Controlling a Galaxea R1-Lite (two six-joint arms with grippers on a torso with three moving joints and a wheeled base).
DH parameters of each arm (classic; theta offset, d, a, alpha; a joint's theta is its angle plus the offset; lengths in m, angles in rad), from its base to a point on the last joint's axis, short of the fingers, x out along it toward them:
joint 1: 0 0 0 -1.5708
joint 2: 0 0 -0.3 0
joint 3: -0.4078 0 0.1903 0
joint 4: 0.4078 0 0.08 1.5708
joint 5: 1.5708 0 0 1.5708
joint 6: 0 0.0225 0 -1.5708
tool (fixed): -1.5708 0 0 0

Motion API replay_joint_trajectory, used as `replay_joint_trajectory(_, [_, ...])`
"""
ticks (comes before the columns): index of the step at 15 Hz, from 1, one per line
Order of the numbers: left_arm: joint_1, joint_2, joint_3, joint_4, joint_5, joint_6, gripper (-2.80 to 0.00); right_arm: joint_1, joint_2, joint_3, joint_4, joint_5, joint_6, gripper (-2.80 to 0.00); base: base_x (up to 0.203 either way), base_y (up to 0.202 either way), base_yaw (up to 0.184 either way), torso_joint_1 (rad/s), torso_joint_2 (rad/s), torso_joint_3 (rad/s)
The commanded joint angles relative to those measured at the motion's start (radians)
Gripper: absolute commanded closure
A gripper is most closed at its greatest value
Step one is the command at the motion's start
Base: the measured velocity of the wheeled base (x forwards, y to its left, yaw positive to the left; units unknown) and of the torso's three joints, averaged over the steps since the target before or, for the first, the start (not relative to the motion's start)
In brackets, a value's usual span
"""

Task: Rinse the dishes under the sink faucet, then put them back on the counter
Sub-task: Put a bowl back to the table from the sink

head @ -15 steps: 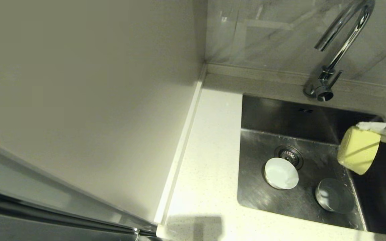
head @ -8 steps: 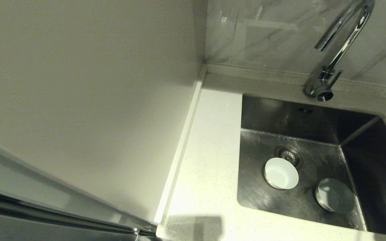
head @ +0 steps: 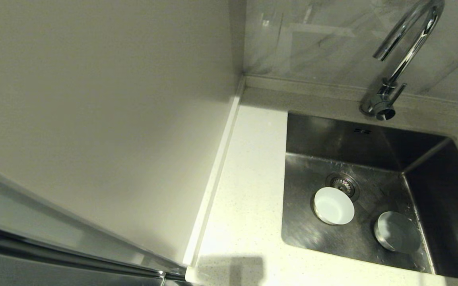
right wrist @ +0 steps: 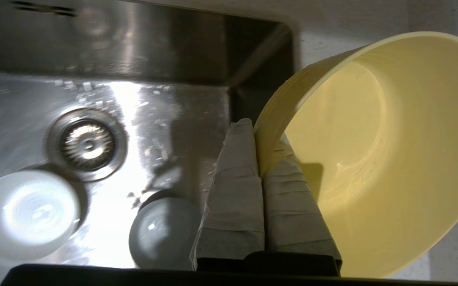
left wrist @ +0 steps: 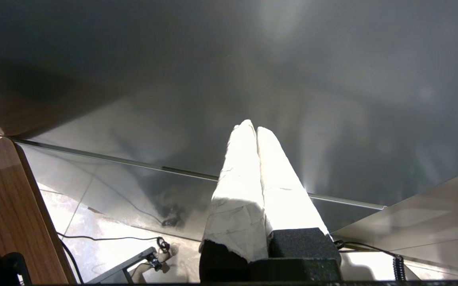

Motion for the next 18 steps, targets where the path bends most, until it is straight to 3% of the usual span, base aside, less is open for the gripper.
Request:
replay_joint_trajectory(1, [0.0, 0.0, 0.003, 0.0, 0.0, 0.0, 0.0, -0.002, 0.113, -0.036, -0.014, -0.035, -0.008, 0.0, 0.0, 0.0, 0.0, 0.0, 0.0, 0.0])
replay_joint_trajectory(10, [0.0, 0.0, 0.003, 0.0, 0.0, 0.0, 0.0, -0.09, 0.364, -0.193, -0.124, -0.193, 0.017, 0.0, 0.0, 0.0, 0.0, 0.0, 0.0, 0.0])
replay_joint_trajectory(18, [0.0, 0.0, 0.003, 0.0, 0.0, 0.0, 0.0, -0.127, 0.427, -0.249, -0.127, -0.202, 0.014, 0.0, 0.0, 0.0, 0.0, 0.0, 0.0, 0.0])
